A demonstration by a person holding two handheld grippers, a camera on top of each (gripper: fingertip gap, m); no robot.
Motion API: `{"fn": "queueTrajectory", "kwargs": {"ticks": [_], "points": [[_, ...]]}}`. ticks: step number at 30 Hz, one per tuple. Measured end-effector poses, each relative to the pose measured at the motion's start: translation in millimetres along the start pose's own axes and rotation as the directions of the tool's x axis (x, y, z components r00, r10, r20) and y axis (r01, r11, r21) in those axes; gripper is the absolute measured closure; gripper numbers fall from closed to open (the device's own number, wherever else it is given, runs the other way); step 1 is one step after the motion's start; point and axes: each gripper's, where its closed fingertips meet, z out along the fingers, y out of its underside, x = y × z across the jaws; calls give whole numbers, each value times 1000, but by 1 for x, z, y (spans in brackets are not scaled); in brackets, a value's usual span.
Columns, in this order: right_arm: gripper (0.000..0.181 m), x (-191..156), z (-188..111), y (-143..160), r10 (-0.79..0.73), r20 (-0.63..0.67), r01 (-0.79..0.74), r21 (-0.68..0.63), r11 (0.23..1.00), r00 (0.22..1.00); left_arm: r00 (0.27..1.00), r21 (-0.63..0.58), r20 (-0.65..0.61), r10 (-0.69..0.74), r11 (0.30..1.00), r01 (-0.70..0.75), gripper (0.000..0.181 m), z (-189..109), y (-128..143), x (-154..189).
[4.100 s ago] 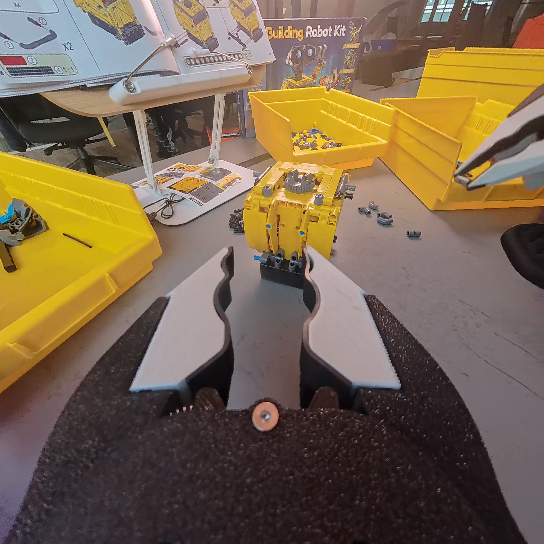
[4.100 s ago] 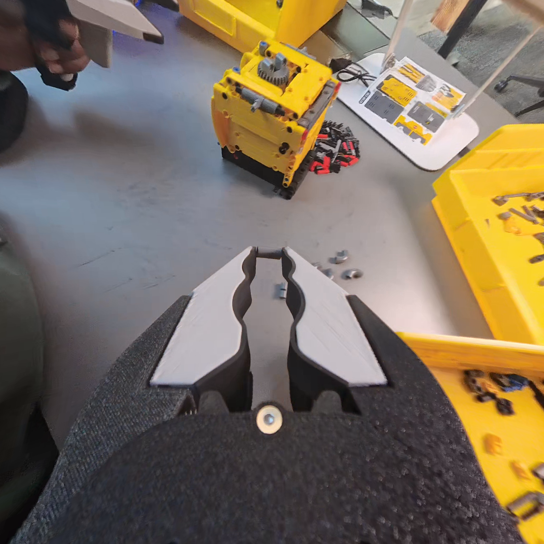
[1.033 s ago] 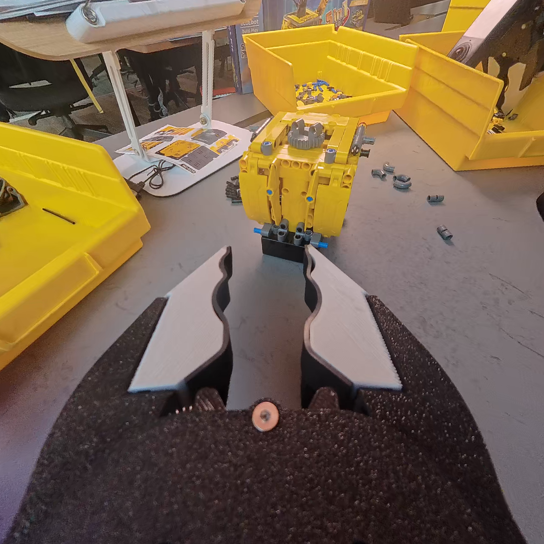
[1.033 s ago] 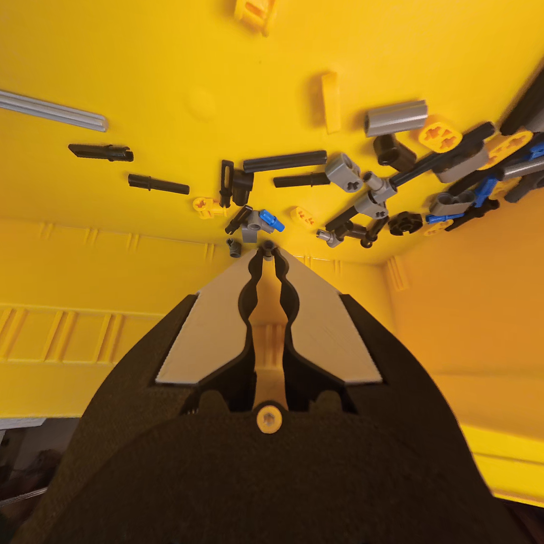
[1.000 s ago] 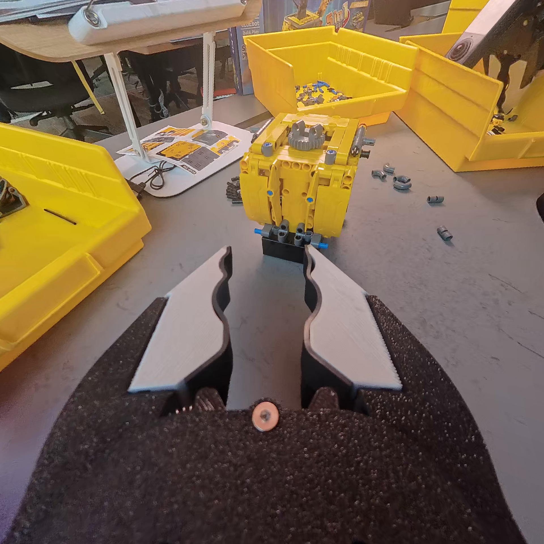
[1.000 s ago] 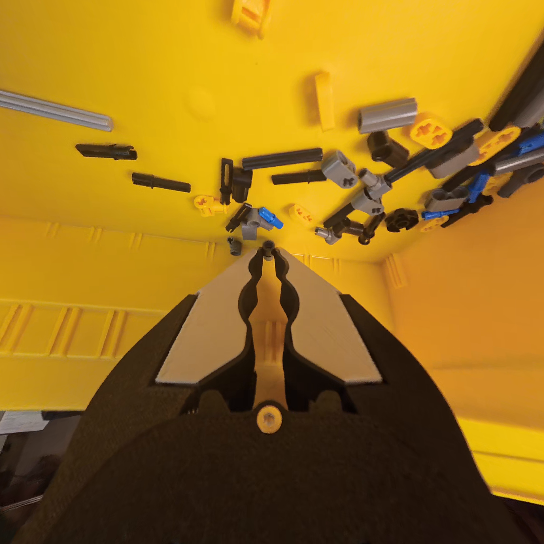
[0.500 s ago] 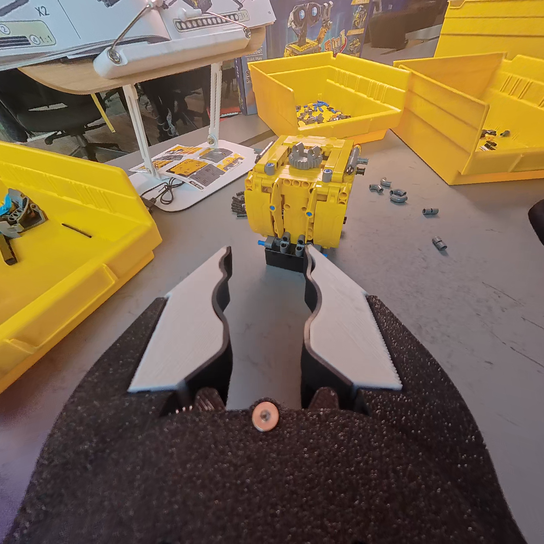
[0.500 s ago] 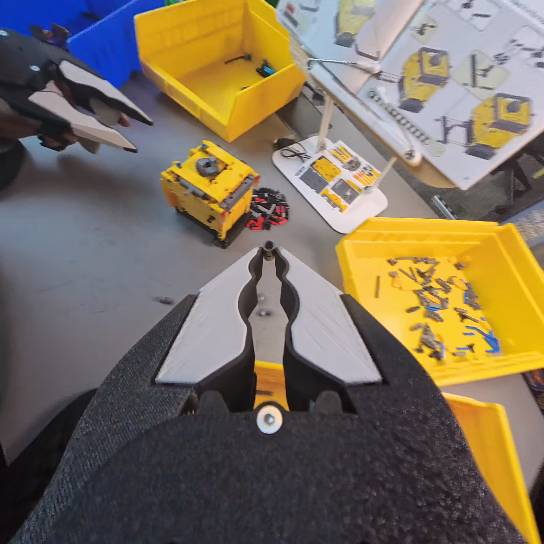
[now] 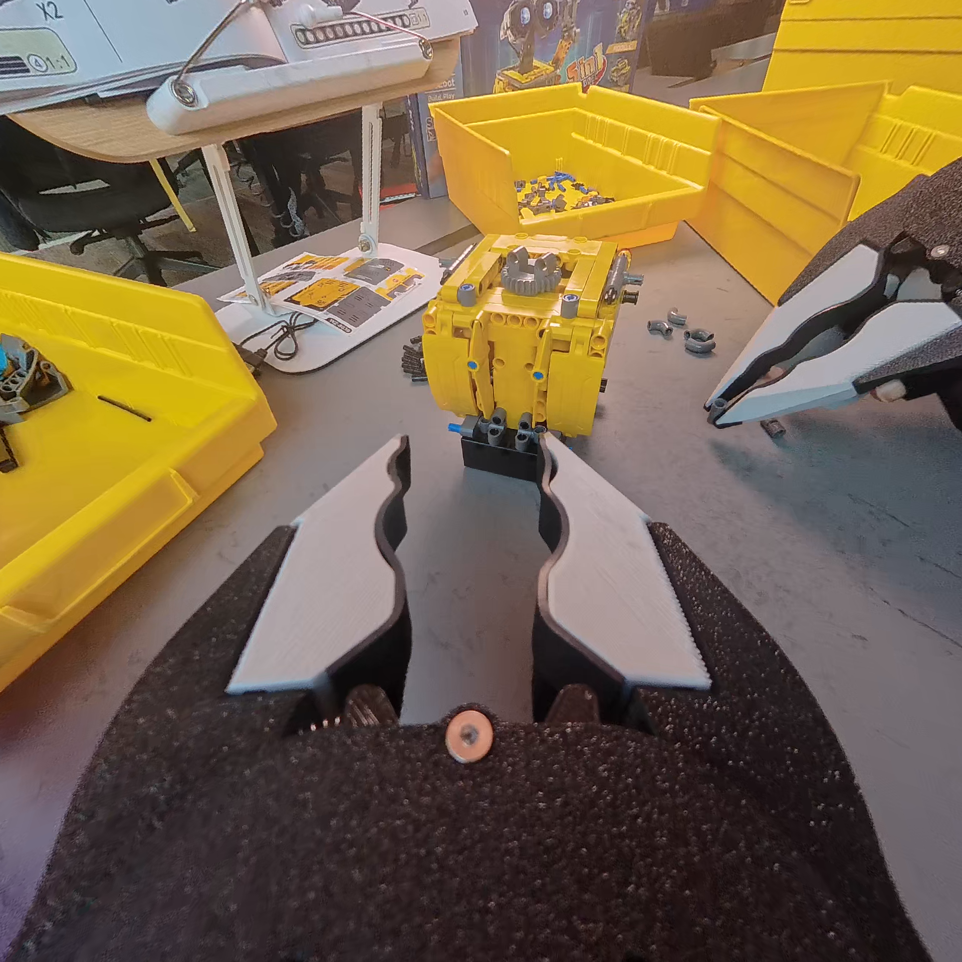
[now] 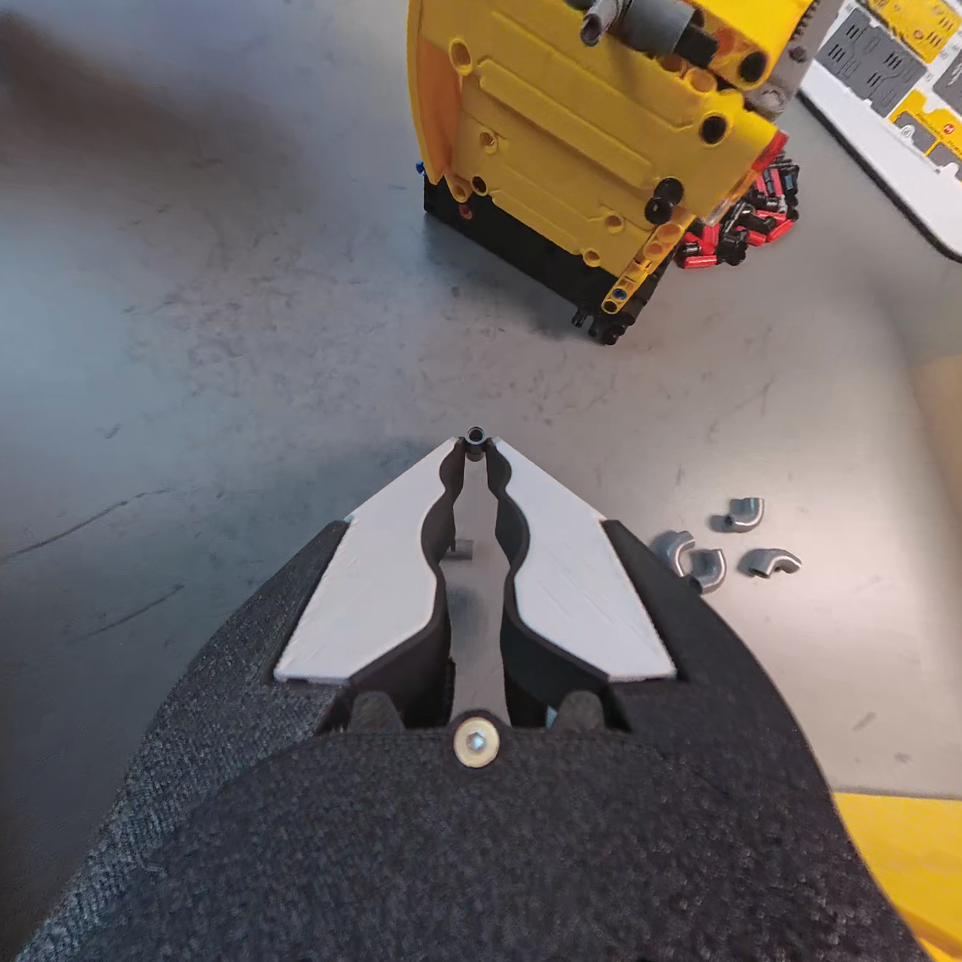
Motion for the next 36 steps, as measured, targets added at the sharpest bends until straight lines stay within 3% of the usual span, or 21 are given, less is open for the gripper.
{"fn": "queueTrajectory", "kwargs": {"ticks": [9, 14, 17, 19, 21, 23, 25, 29, 33, 36], "points": [[173, -4, 10, 5, -14, 41, 16, -52, 999, 999, 1000, 2, 3, -3, 1000, 3, 134, -1, 0, -1], [164, -2, 8, 6, -25, 26, 26, -50, 998, 999, 1000, 4, 1, -3, 1000, 3, 134, -1, -1, -1], [162, -3, -2, -7, -10, 36, 9, 21, 1000, 999, 1000, 2, -1, -1, 1000, 1, 134, 0, 0, 0], [161, -2, -28, -32, 5, 56, -13, 145, 989, 998, 1000, 2, 0, -1, 1000, 1, 134, -1, -1, 0], [158, 12, -75, -64, 25, 63, -42, 295, 955, 998, 1000, 3, 0, -4, 1000, 4, 134, -1, 0, -1], [156, 50, -127, -82, 53, -12, -45, 374, 926, 999, 1000, 4, -3, -5, 1000, 5, 134, -1, -1, 0], [153, 103, -169, -80, 71, -139, -14, 371, 929, 988, 1000, 4, -5, 1, 1000, -1, 134, -1, -1, 2], [153, 210, -202, -25, 83, -264, -36, 176, 984, 961, 1000, 13, 1, 10, 1000, -10, 134, -2, -4, 2], [156, 287, -182, 65, 137, -249, -164, -91, 982, 959, 1000, 18, 11, 10, 1000, -10, 134, -4, -6, 0], [161, 313, -162, 127, 94, -240, -168, -308, 936, 966, 1000, 10, 18, 8, 1000, -8, 134, -3, -3, -2]]}}
